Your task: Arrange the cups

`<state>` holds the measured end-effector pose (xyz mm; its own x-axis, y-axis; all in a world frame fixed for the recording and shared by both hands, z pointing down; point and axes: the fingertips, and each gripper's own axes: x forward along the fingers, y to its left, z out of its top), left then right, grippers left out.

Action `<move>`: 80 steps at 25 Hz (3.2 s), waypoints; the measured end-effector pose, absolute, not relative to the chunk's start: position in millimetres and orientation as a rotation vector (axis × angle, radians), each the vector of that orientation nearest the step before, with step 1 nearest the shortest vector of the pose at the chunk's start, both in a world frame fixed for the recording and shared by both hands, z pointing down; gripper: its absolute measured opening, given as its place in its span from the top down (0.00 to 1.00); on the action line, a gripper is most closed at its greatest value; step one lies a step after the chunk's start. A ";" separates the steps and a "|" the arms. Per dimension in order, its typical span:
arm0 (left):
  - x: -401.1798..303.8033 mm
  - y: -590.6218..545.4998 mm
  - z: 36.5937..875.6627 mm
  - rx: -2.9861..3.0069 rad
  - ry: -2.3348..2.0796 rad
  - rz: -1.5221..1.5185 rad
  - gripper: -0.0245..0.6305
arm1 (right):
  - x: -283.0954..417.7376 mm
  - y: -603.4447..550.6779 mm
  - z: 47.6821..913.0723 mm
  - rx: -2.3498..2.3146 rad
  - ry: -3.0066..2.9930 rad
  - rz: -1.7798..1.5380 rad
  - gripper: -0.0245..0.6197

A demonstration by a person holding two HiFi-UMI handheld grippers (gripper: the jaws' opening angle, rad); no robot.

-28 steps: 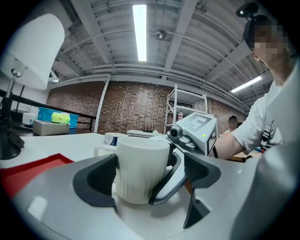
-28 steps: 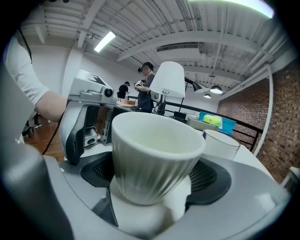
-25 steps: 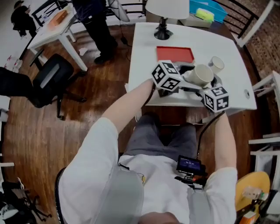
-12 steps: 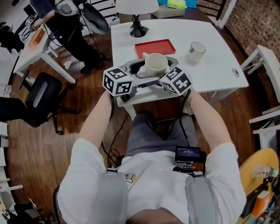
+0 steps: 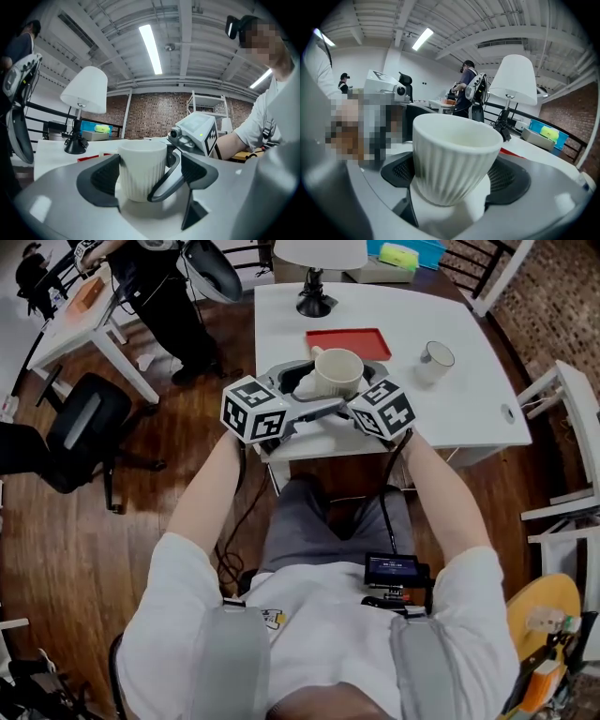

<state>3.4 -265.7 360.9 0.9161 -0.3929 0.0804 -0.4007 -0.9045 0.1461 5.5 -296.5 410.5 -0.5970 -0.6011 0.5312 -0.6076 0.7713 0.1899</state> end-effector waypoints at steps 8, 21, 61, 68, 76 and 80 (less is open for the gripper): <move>-14.6 -276.9 348.4 2.886 -0.763 -0.058 0.59 | 12.4 -343.3 380.2 1.008 -2.383 -0.012 0.25; -12.5 -275.0 350.5 2.885 -0.747 -0.064 0.66 | 7.3 -432.5 380.8 1.245 -2.406 0.117 0.27; -6.3 -287.4 372.9 2.869 -0.860 0.156 0.75 | 18.1 -433.4 396.0 1.266 -2.389 0.225 0.19; -5.9 -284.4 368.8 2.870 -0.843 0.112 0.75 | 2.8 -435.2 385.1 1.290 -2.408 0.117 0.29; -9.8 -283.1 363.8 2.873 -0.822 0.071 0.75 | 10.1 -441.1 387.9 1.370 -2.461 0.166 0.28; -10.5 -282.6 363.3 2.873 -0.822 0.059 0.75 | 11.0 -443.3 391.8 1.299 -2.423 0.181 0.28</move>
